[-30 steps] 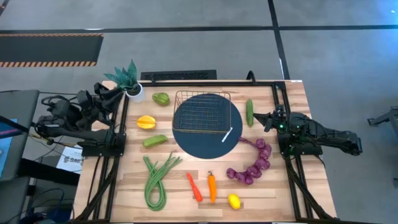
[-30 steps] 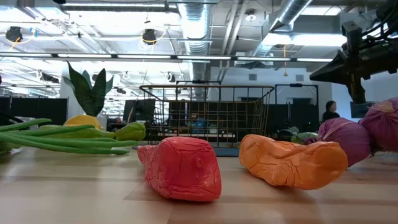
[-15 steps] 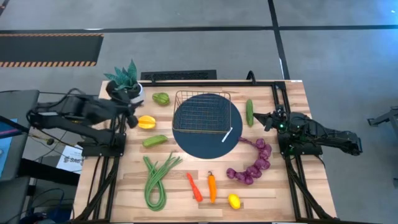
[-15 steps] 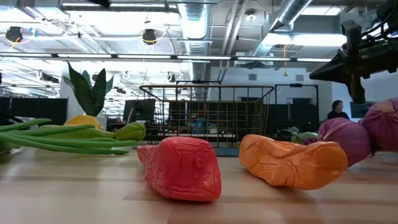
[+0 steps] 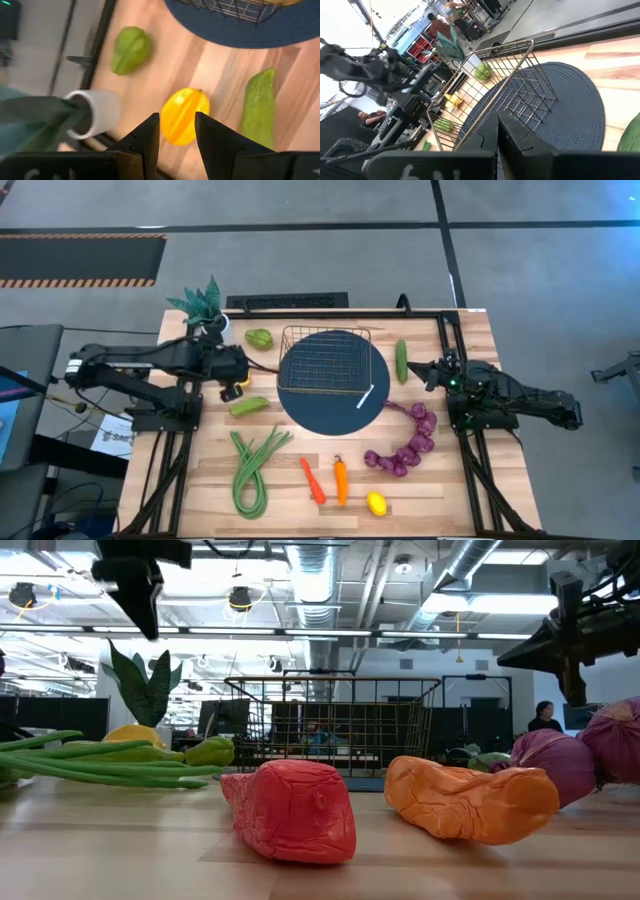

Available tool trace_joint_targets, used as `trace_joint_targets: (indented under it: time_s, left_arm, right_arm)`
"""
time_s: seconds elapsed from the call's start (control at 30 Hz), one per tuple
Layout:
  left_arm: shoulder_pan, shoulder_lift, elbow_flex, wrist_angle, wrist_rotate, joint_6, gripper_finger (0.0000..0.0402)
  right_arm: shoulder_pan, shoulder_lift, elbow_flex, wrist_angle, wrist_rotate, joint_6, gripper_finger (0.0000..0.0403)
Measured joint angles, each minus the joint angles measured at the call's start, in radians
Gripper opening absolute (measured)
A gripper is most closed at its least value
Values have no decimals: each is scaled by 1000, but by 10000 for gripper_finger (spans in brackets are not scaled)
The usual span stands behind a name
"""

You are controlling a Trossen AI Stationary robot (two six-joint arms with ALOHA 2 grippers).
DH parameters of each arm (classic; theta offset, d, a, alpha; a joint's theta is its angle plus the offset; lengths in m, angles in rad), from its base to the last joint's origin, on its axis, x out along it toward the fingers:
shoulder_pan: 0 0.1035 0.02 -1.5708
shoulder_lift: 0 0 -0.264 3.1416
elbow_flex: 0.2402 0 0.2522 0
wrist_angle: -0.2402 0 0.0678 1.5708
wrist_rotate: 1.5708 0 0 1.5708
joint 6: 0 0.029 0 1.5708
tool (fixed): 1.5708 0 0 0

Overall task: Build produce basket
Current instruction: Put the yellow starfruit into the wire basket

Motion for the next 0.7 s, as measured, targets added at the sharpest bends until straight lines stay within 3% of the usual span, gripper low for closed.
trace_joint_targets:
  time_s: [0.33,0.5,0.7]
  left_arm:
    - [190,0,-193,222,237,65,114]
    - [257,2,-281,249,262,113,114]
    - [334,2,-336,293,263,214,114]
  right_arm:
    - [0,0,158,-51,-54,-76,42]
    - [0,2,257,-182,-52,-78,71]
    - [0,2,319,-212,-51,-80,95]
